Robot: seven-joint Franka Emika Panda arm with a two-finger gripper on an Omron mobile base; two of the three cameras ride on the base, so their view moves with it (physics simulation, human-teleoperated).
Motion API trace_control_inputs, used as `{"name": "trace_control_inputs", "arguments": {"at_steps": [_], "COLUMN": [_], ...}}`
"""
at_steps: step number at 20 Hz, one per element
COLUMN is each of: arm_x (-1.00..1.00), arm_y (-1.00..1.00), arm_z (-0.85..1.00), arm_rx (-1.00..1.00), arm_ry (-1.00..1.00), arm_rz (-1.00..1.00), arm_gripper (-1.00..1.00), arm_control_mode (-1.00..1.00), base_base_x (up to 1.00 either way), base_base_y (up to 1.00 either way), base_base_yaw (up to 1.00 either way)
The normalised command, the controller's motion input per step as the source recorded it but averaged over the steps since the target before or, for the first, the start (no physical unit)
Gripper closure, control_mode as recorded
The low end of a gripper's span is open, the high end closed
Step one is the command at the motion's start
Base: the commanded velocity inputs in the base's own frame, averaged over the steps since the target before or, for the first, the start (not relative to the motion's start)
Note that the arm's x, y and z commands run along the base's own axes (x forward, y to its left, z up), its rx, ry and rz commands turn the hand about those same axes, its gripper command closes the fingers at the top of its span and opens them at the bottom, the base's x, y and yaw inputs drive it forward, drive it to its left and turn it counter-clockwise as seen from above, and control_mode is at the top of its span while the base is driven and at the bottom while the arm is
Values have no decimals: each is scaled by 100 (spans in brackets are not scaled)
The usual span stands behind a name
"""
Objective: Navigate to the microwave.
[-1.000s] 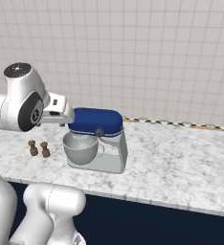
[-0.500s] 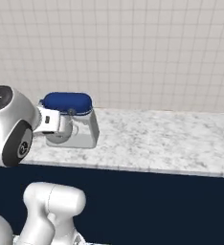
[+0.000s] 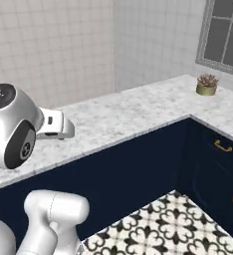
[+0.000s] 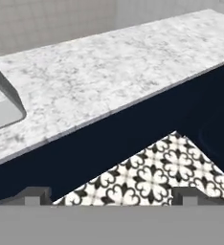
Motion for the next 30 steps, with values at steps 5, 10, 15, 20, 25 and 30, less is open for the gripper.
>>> {"name": "trace_control_inputs", "arguments": {"at_steps": [5,10,15,20,25,30], "arm_x": [0,0,0,0,0,0], "arm_y": [0,0,0,0,0,0], "arm_z": [0,0,0,0,0,0], "arm_rx": [0,0,0,0,0,0], "arm_ry": [0,0,0,0,0,0], "arm_rz": [0,0,0,0,0,0], "arm_gripper": [-100,-100,-100,-100,-100,-100], "arm_control_mode": [100,100,100,100,100,100], "base_base_x": [0,0,0,0,0,0], "base_base_y": [0,0,0,0,0,0], "base_base_yaw": [-100,-100,-100,-100,-99,-99]}}
